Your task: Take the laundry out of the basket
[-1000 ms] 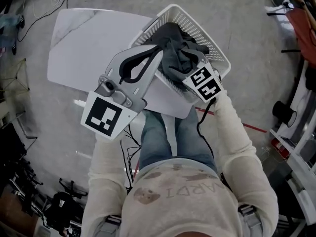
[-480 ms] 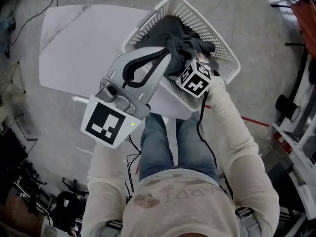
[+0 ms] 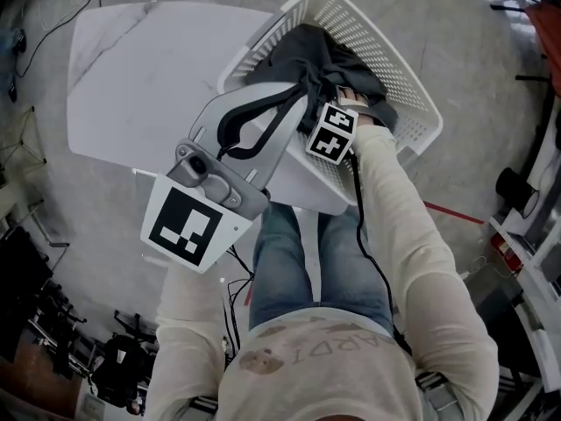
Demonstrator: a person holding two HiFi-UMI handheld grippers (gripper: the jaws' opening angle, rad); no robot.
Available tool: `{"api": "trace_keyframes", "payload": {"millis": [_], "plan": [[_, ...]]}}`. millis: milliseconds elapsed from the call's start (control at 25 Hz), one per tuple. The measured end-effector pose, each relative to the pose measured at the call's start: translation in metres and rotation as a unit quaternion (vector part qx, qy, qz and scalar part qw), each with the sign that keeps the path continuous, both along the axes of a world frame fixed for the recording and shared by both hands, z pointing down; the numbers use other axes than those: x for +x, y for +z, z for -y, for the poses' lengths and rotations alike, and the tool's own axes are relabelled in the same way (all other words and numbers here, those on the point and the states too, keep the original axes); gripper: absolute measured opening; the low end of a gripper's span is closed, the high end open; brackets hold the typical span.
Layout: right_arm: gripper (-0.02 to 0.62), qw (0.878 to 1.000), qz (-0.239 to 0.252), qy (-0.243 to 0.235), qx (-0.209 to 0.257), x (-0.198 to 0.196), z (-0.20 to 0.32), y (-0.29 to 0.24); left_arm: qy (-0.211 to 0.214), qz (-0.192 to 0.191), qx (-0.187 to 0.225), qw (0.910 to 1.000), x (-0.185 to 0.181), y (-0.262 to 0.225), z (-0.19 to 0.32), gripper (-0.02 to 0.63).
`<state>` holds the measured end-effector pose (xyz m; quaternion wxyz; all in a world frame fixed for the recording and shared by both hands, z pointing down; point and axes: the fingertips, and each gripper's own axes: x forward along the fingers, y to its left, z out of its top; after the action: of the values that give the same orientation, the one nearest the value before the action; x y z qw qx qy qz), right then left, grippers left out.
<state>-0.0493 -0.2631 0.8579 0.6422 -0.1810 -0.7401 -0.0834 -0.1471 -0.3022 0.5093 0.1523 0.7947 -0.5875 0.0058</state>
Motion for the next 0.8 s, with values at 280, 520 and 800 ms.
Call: {"api": "trace_keyframes", "payload": {"millis": [280, 520, 800], "plan": [[0.513, 0.999, -0.021, -0.013, 0.045, -0.003, 0.005, 0.014, 0.001, 0.004, -0.009, 0.9999, -0.004, 0.011, -0.003, 0.001], [0.325, 0.999, 0.004, 0.006, 0.053, -0.006, 0.009, 0.008, -0.003, 0.003, -0.006, 1.0, -0.004, 0.011, -0.006, 0.001], [0.227, 0.998, 0.024, 0.058, 0.013, -0.007, 0.013, -0.012, -0.002, 0.011, -0.009, 0.9999, -0.001, 0.007, -0.013, 0.001]]}}
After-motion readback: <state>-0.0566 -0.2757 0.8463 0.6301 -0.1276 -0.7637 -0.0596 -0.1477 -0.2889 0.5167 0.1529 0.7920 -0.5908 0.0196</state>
